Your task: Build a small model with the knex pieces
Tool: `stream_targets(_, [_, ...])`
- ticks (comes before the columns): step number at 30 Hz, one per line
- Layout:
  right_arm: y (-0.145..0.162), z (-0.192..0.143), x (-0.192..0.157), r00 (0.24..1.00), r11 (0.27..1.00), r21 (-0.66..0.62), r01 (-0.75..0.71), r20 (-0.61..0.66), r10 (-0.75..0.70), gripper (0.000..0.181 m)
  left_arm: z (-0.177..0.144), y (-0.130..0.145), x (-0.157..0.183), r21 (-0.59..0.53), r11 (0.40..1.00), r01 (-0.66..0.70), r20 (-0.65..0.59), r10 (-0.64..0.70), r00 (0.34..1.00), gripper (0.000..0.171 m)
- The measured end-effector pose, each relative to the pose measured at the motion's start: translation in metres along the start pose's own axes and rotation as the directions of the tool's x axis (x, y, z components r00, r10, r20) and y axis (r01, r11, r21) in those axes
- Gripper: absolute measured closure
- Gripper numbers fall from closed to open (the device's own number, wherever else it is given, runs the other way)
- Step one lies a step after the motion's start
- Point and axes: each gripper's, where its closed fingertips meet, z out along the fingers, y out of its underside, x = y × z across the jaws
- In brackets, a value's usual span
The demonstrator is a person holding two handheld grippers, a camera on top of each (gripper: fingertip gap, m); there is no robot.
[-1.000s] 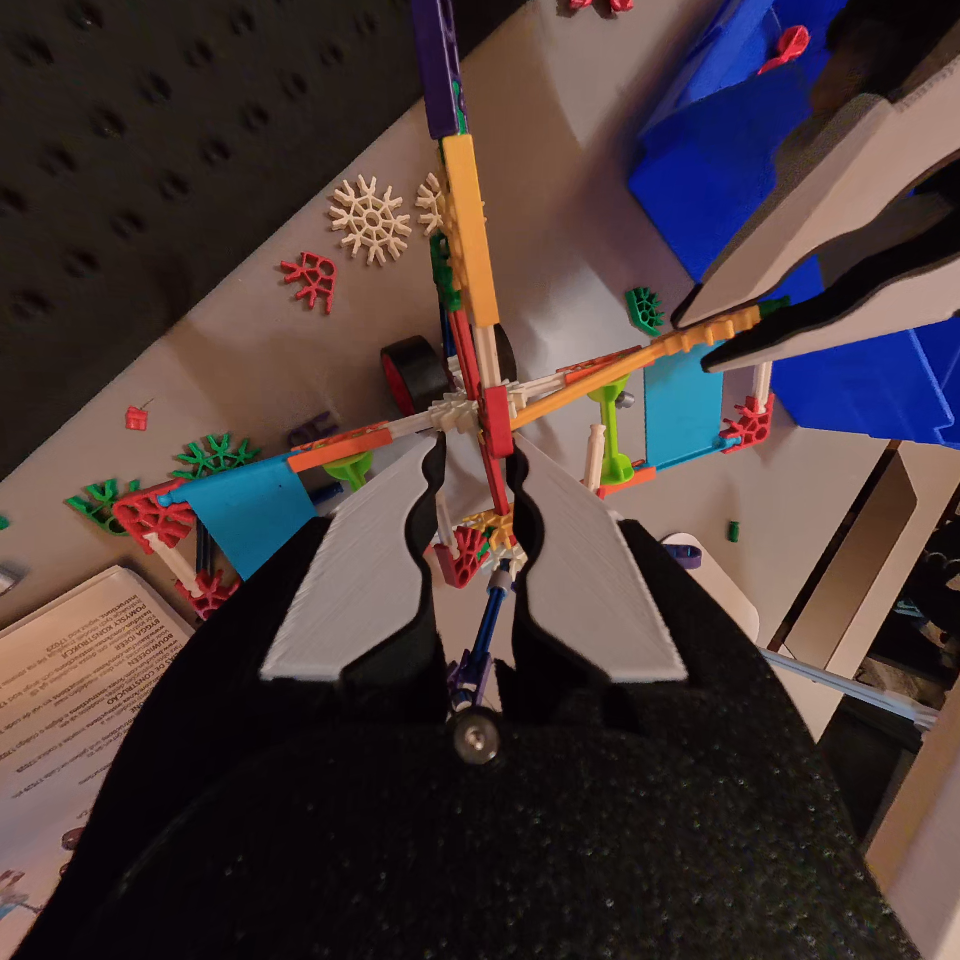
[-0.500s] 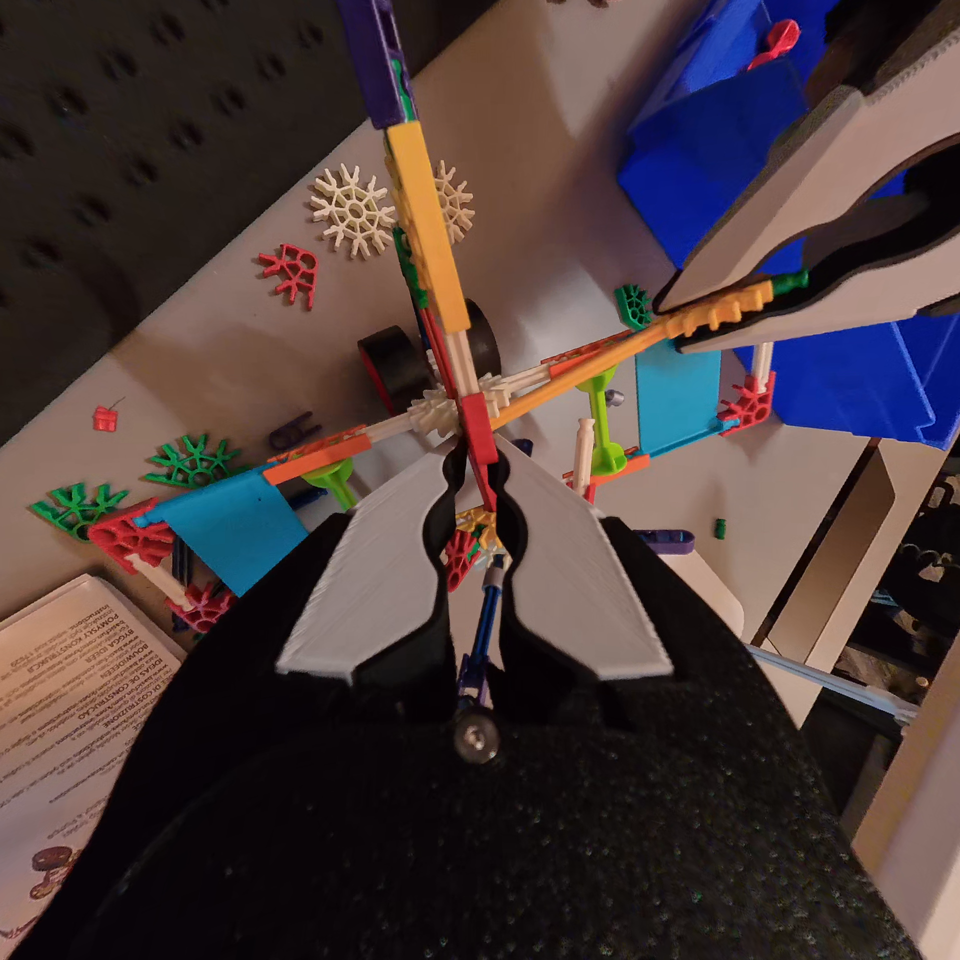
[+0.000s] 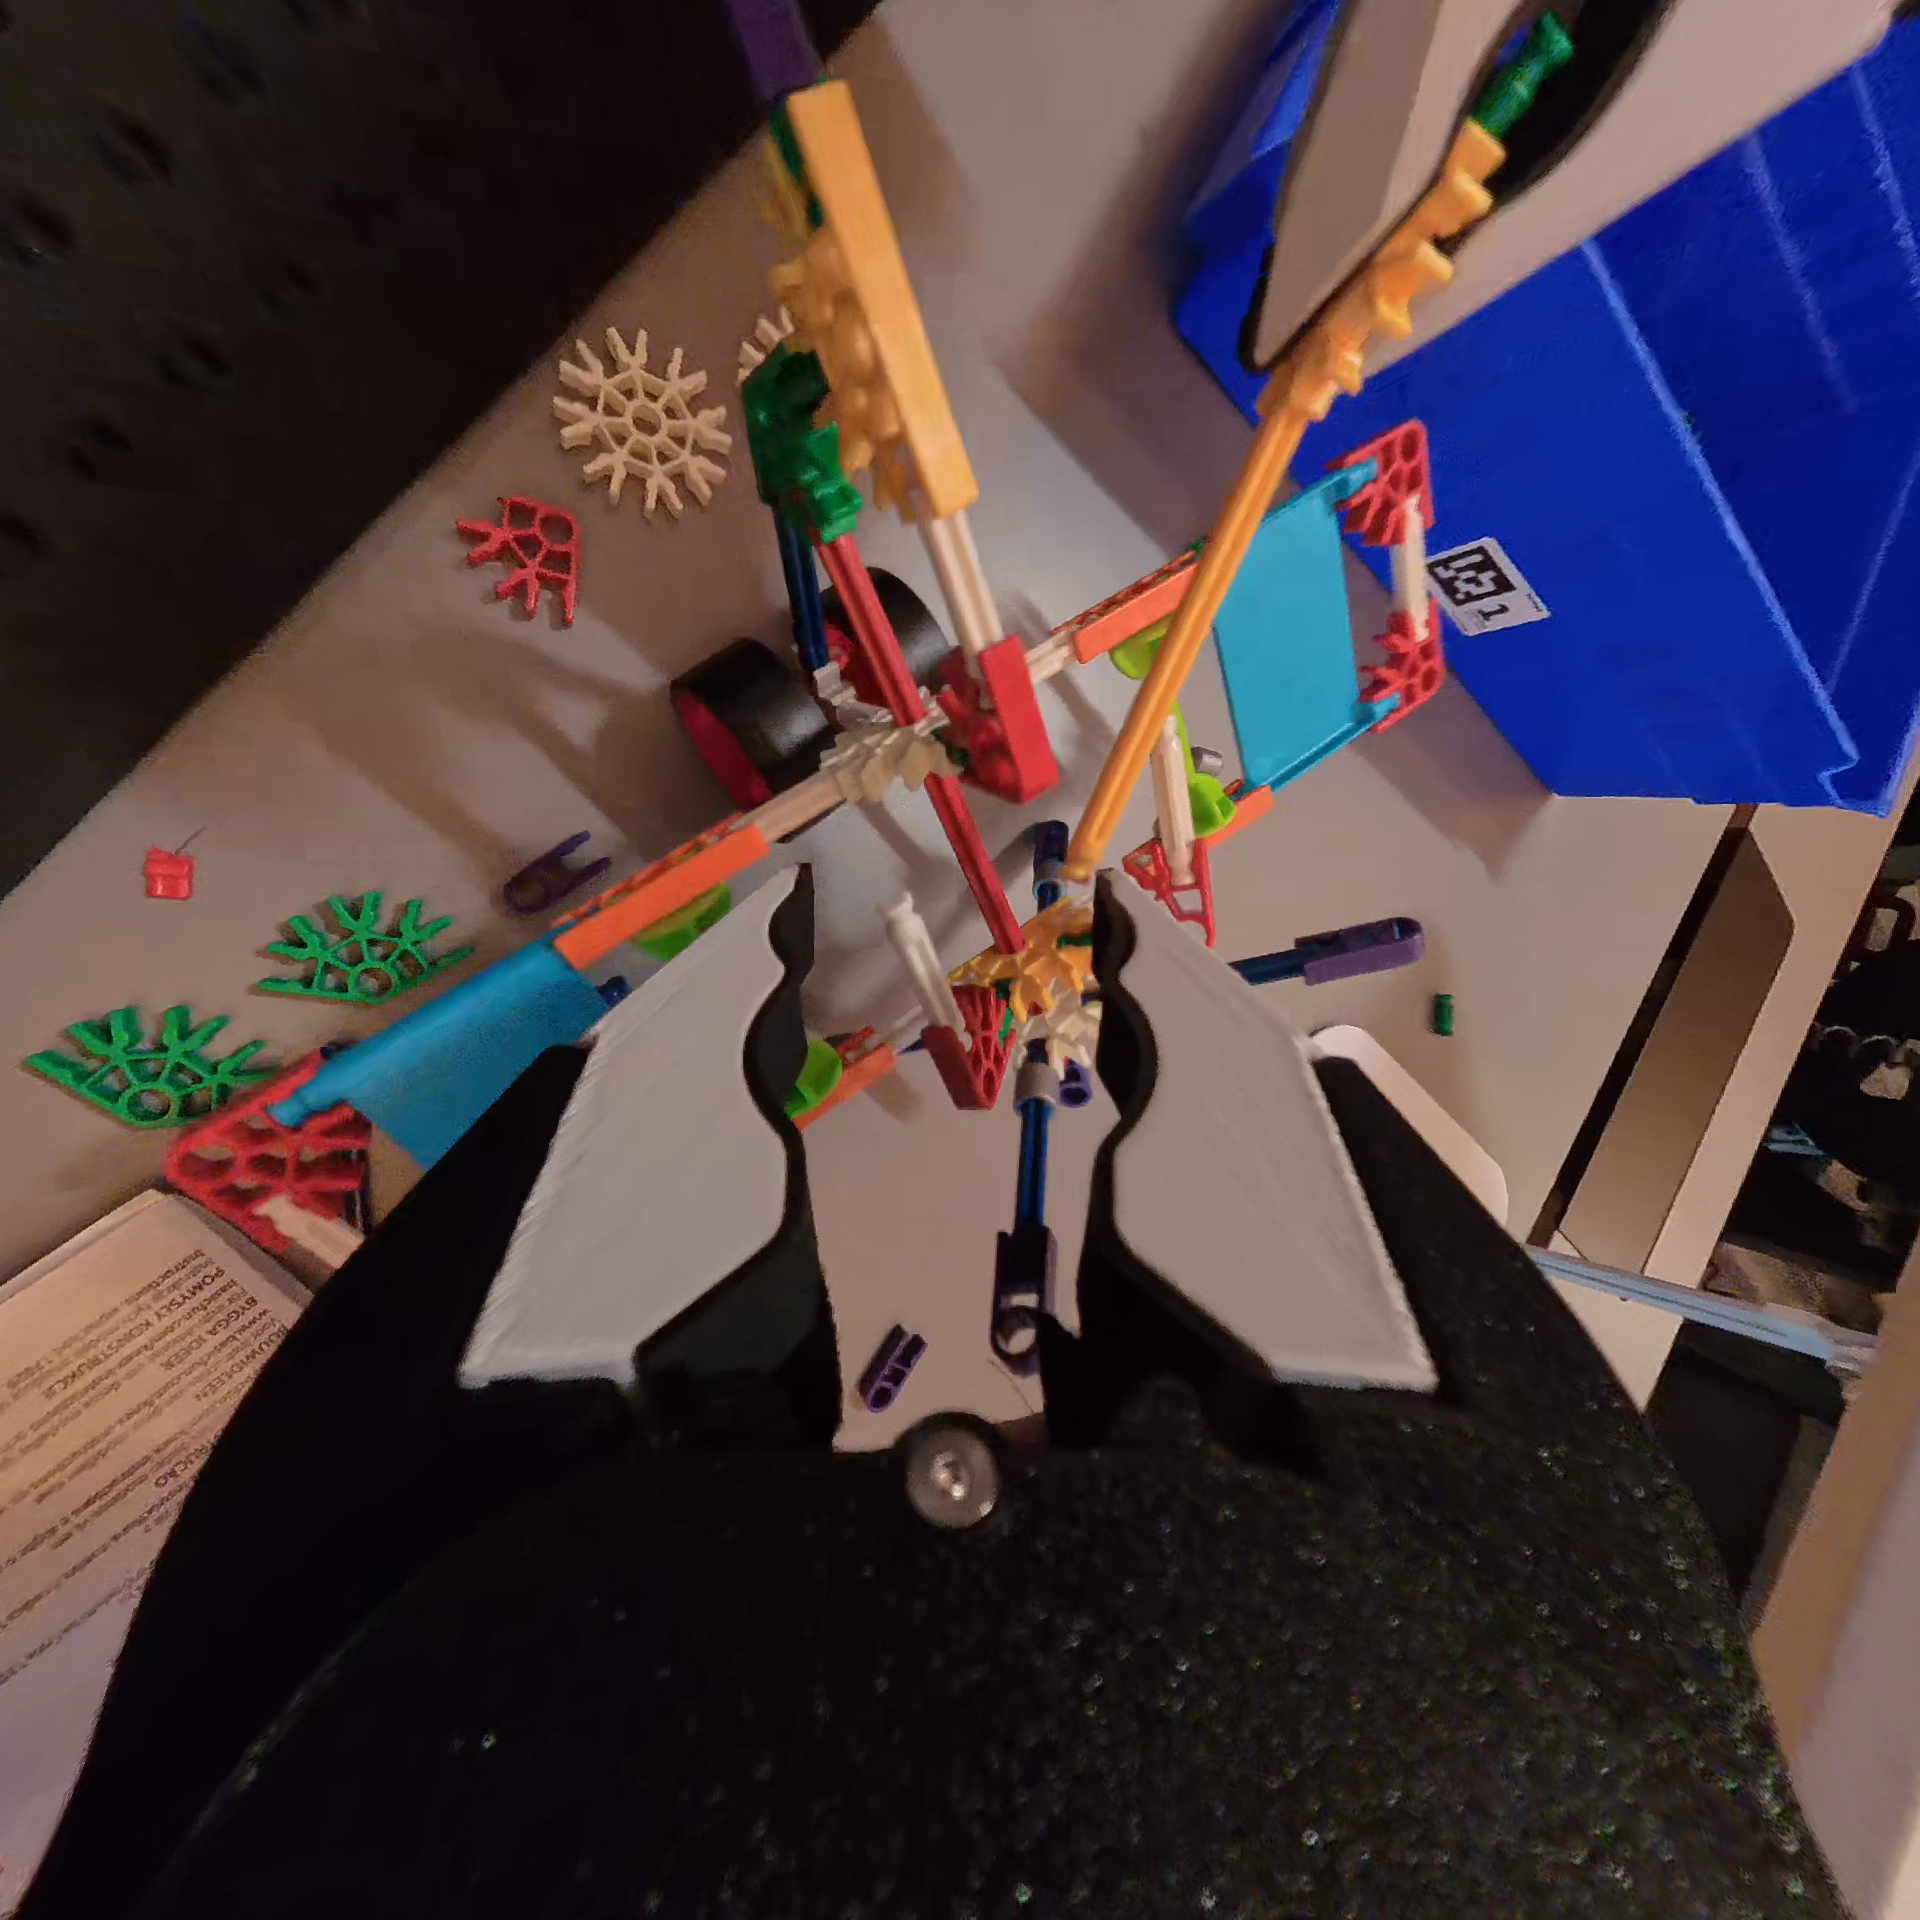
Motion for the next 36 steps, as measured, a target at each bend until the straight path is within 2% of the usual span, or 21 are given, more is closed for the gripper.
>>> stream_targets(3, [-0.005, -0.002, 0.002, 1.0, 1.0, 0.013, 0.003, 0.01, -0.003, 0.127, -0.009, 0.011, 0.004, -0.04, 0.999, 0.026, 0.116, -0.021, 0.993, 0.166])
stream_targets(11, [-0.02, 0.01, -0.004, 0.992, 0.998, 0.009, 0.066, 0.104, -0.067, 0.126, -0.014, 0.017, 0.036, 0.084, 0.975, 0.208, 0.222, -0.221, 0.95, 0.166])
stream_targets(13, [-0.022, 0.009, -0.007, 0.989, 0.997, -0.002, 0.073, 0.129, -0.072, 0.122, -0.013, 0.021, 0.042, 0.082, 0.971, 0.226, 0.263, -0.24, 0.934, 0.166])
stream_targets(15, [-0.027, 0.006, -0.007, 0.988, 0.998, 0.004, 0.07, 0.137, -0.07, 0.12, -0.01, 0.024, 0.048, 0.071, 0.975, 0.211, 0.302, -0.223, 0.927, 0.166])
stream_targets(19, [-0.034, 0.007, -0.011, 0.985, 0.995, -0.004, 0.095, 0.146, -0.093, 0.111, -0.012, 0.026, 0.056, 0.124, 0.961, 0.248, 0.321, -0.276, 0.906, 0.166])
stream_targets(23, [-0.035, 0.001, -0.012, 0.983, 0.993, -0.013, 0.114, 0.145, -0.111, 0.11, -0.01, 0.026, 0.068, 0.145, 0.954, 0.261, 0.346, -0.296, 0.89, 0.166])
stream_targets(26, [-0.039, -0.004, -0.009, 0.983, 0.991, -0.011, 0.133, 0.13, -0.131, 0.11, -0.008, 0.03, 0.071, 0.13, 0.959, 0.251, 0.408, -0.283, 0.868, 0.166])
stream_targets(28, [-0.044, -0.002, -0.013, 0.98, 0.99, -0.003, 0.143, 0.139, -0.142, 0.11, -0.005, 0.036, 0.073, 0.103, 0.96, 0.259, 0.428, -0.278, 0.86, 0.166])
stream_targets(33, [-0.045, 0.013, -0.023, 0.973, 0.986, -0.011, 0.167, 0.161, -0.163, 0.11, -0.002, 0.033, 0.081, 0.135, 0.956, 0.26, 0.448, -0.293, 0.845, 0.166])
stream_targets(36, [-0.048, 0.016, -0.028, 0.97, 0.984, -0.004, 0.176, 0.173, -0.172, 0.113, -0.007, 0.03, 0.081, 0.14, 0.967, 0.211, 0.499, -0.253, 0.829, 0.166])
